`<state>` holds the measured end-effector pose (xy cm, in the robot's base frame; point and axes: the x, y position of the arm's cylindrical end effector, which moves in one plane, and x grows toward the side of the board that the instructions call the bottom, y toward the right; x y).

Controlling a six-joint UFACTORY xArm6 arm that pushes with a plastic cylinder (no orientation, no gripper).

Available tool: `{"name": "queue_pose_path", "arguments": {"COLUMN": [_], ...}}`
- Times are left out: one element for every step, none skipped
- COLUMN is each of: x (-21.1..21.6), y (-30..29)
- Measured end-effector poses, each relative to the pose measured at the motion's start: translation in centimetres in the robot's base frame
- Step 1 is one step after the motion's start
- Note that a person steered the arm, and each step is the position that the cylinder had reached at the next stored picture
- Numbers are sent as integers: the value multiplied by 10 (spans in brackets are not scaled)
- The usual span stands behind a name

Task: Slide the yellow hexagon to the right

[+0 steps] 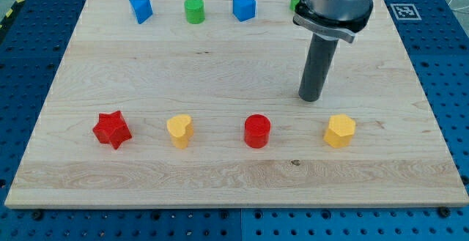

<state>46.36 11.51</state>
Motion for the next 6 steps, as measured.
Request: {"name": "queue_pose_path", "arguments": {"x": [10, 15, 21, 45, 62, 72], "y": [21, 8, -16, -15, -6, 15]}}
